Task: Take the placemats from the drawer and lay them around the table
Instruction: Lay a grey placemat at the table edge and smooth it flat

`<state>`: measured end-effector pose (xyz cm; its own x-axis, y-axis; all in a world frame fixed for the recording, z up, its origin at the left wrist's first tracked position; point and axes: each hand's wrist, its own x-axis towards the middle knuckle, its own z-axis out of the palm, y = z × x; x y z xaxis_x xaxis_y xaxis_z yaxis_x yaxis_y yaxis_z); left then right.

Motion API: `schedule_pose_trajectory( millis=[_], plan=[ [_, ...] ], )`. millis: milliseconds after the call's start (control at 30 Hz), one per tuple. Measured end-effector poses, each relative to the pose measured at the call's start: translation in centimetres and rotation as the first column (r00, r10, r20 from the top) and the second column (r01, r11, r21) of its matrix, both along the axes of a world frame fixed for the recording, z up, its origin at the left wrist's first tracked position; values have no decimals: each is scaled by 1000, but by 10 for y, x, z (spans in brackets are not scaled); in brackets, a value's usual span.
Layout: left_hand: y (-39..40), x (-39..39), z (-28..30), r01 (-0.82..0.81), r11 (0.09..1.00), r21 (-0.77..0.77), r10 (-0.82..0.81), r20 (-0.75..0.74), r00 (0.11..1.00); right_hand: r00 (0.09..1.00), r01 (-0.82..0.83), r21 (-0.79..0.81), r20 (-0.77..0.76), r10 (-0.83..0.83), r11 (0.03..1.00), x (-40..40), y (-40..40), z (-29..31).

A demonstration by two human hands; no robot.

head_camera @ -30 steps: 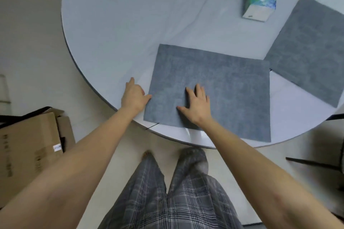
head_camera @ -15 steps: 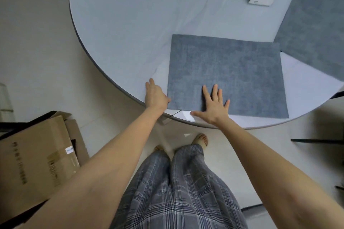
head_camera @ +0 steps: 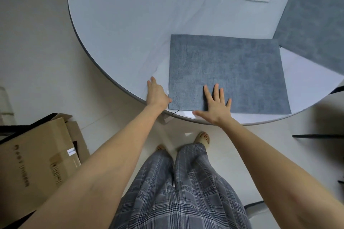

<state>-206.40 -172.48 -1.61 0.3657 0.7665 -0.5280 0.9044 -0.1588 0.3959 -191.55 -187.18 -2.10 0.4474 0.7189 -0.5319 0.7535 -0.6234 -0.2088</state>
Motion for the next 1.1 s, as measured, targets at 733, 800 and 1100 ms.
schedule_pose_trajectory(
  millis=[733, 800, 1100],
  plan=[
    [-63, 164, -10, 431, 890, 148, -401, -198, 895, 965, 6, 307, 248, -86, 952, 130, -60, -44],
    [-68, 169, -8, 419, 890, 181, -374, -235, 897, 959, 53, 299, 250, -131, 953, 142, -90, -45],
    [-50, 232, 37, 483, 854, 193, -361, -447, 818, 916, 275, 307, 204, -345, 911, 200, -138, -18]
  ],
)
